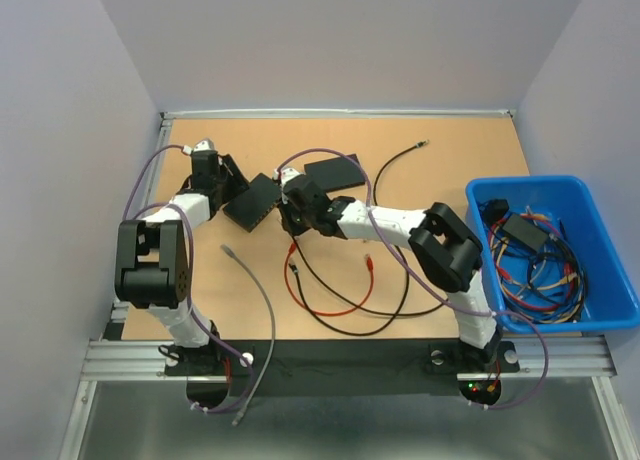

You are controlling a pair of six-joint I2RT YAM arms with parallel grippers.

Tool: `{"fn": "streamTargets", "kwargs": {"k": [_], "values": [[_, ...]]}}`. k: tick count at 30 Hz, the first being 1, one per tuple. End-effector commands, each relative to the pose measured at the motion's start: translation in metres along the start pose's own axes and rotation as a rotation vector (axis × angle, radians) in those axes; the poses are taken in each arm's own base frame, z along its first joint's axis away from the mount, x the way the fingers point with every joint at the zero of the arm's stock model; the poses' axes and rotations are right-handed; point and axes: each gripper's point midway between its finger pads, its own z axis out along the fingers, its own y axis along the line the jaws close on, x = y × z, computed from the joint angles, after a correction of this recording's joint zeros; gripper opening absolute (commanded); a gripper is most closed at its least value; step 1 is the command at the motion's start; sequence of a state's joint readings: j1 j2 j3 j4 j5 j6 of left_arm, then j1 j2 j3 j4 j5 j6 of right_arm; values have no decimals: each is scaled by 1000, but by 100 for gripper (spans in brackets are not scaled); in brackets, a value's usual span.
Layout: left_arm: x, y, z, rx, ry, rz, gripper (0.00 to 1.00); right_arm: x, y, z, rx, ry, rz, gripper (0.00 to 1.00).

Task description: Insert the plug into the switch port

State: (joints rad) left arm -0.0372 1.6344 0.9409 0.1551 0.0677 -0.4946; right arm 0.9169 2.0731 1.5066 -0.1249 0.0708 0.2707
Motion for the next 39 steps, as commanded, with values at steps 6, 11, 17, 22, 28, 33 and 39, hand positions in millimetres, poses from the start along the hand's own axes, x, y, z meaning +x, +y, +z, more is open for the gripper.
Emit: {"fn": "streamTargets", "kwargs": {"k": [6, 11, 17, 22, 28, 33, 39], "values": [[-18, -19, 17, 129, -85, 28, 69, -27, -22, 22, 110, -44, -154, 1], [-17, -12, 27, 128, -77, 14, 68, -22, -58, 27, 194, -25, -181, 0], [-11, -11, 36, 147, -78, 5, 68, -27, -95, 26, 195, -22, -104, 0], [-15, -14, 40, 161, -93, 10, 66, -28, -86, 36, 142, -19, -105, 1], [-15, -11, 52, 137, -61, 41, 65, -18, -74, 50, 70, 4, -78, 0], [-11, -17, 59, 166, -27, 60, 62, -19, -66, 54, 36, 3, -66, 0], [0, -20, 61, 186, 15, 75, 62, -24, -50, 57, -15, -6, -61, 0]]}}
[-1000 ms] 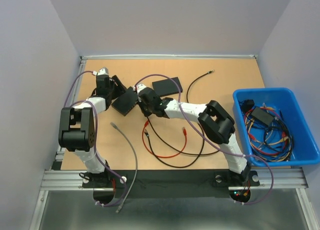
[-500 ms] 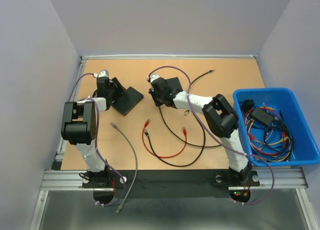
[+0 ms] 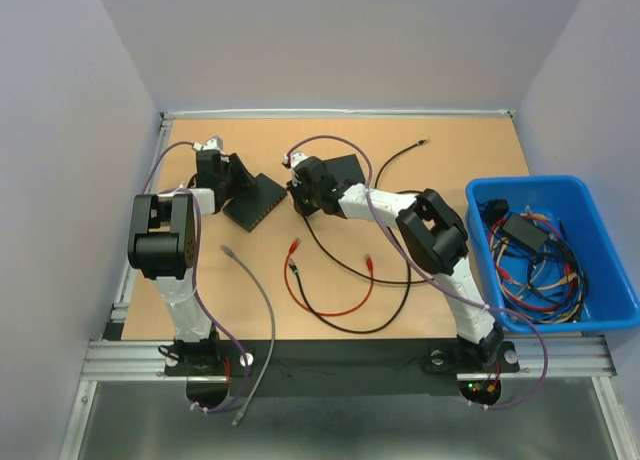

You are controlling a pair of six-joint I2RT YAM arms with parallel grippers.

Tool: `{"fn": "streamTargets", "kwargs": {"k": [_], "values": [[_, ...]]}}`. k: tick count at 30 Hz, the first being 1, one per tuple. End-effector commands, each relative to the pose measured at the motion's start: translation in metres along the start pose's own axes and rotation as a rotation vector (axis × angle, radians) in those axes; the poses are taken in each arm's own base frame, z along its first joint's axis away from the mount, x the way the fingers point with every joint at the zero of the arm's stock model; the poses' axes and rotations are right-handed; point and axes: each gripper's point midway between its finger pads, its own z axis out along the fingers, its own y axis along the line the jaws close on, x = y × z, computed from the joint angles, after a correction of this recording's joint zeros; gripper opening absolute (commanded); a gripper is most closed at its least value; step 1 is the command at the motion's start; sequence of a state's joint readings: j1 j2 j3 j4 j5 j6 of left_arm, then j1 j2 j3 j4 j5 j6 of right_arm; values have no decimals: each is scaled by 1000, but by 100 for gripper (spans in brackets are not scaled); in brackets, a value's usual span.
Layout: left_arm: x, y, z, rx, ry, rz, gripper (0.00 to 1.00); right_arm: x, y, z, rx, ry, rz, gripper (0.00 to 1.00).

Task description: Insert the plug into the switch port

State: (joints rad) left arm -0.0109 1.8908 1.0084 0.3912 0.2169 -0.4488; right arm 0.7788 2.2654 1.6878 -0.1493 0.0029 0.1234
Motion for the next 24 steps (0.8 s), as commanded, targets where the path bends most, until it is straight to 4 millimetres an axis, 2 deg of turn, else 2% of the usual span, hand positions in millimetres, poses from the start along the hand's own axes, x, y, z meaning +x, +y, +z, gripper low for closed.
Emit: {"fn": "streamTargets", "kwargs": {"k": [1, 4, 7, 14, 22, 24], "values": [[-10, -16, -1, 52, -4, 46, 61, -15, 21, 5, -59, -38, -3, 0], [-3, -20, 2, 54, 14, 68, 62, -18, 30, 5, -83, -44, -5, 0], [-5, -19, 3, 36, 14, 69, 62, -21, 34, 5, -90, -48, -3, 0], [-15, -17, 9, 24, -2, 59, 63, -21, 35, 5, -93, -49, -3, 1], [-8, -10, 13, 37, 40, 26, 61, -28, 41, 3, -104, -62, 3, 1], [-9, -10, 10, 41, 30, 27, 65, -32, 41, 2, -104, -70, 3, 0]]}}
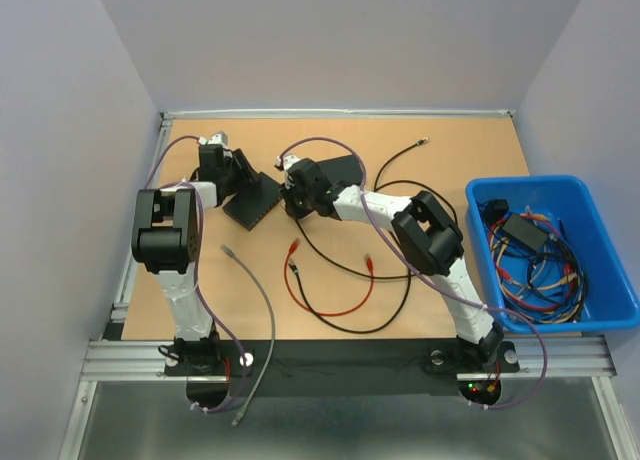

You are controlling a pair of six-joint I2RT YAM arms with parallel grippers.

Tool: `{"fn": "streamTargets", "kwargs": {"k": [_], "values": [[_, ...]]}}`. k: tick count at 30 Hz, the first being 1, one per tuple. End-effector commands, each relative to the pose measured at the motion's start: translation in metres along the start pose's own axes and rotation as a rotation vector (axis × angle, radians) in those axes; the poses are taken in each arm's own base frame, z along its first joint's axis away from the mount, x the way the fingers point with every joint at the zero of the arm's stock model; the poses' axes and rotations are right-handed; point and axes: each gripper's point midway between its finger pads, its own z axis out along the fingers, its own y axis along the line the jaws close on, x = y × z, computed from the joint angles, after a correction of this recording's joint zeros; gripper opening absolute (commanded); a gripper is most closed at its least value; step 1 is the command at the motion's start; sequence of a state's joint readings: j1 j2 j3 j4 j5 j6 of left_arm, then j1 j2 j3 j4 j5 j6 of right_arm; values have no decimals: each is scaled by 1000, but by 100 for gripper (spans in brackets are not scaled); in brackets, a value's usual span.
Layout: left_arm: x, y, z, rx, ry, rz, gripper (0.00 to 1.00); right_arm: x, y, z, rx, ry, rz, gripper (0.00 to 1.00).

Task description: Insert the plug into the switch port

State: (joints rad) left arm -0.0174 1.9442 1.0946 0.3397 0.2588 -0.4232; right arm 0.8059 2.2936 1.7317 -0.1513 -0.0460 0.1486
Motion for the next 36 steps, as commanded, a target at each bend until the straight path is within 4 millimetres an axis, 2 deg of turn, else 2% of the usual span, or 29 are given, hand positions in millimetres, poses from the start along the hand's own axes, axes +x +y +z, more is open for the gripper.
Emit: {"fn": "streamTargets", "kwargs": {"k": [1, 3, 11, 21, 36], "values": [[-6, 0, -3, 9, -9, 3, 66, -31, 15, -2, -35, -72, -5, 0], [-6, 0, -5, 8, -15, 2, 70, -33, 15, -2, -34, -76, -7, 0], [1, 4, -11, -6, -12, -7, 67, -39, 17, 1, -34, -90, 7, 0], [0, 3, -11, -3, -17, -7, 60, -24, 12, 4, -12, -58, 11, 0], [0, -15, -10, 75, -15, 46, 59, -23, 11, 14, -3, -47, 12, 0]]}}
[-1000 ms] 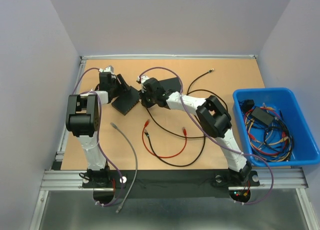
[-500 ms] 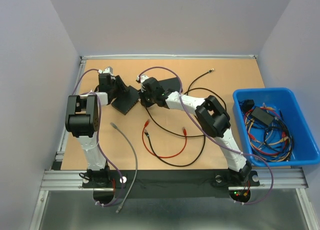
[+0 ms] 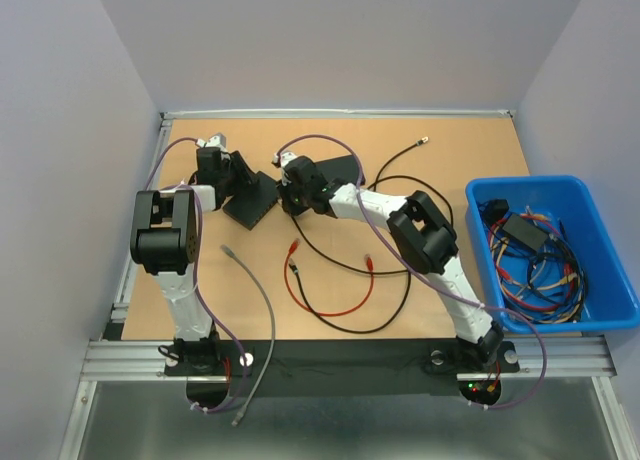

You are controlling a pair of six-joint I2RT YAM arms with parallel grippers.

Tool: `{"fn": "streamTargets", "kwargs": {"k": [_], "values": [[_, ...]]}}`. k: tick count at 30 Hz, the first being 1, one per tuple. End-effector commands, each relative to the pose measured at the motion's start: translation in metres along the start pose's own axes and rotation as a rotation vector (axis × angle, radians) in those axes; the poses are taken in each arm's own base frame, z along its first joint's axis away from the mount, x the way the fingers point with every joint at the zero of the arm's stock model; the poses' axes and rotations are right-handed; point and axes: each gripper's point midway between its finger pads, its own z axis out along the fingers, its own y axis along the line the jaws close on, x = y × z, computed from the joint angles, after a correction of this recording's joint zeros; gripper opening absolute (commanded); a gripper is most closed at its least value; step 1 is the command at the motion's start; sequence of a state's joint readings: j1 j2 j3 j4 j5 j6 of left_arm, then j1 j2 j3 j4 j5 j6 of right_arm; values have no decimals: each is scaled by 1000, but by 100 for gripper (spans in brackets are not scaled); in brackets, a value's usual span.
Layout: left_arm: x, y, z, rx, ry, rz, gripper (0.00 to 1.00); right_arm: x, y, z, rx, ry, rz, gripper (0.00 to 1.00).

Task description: Insert the plug into the switch port

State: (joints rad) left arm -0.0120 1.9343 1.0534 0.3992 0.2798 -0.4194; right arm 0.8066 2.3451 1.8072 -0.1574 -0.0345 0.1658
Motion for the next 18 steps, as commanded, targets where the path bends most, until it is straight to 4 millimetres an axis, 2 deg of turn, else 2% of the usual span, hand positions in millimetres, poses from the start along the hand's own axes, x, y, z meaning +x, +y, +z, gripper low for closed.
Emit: {"fn": "streamTargets", "kwargs": {"k": [1, 6, 18], "values": [[0, -16, -7, 56, 9, 42, 59, -13, 12, 3, -14, -27, -5, 0], [2, -24, -3, 77, 23, 77, 59, -15, 12, 4, -15, -31, -2, 0], [15, -37, 7, 99, 90, 150, 56, -36, 20, -3, -31, -62, -9, 1]]}}
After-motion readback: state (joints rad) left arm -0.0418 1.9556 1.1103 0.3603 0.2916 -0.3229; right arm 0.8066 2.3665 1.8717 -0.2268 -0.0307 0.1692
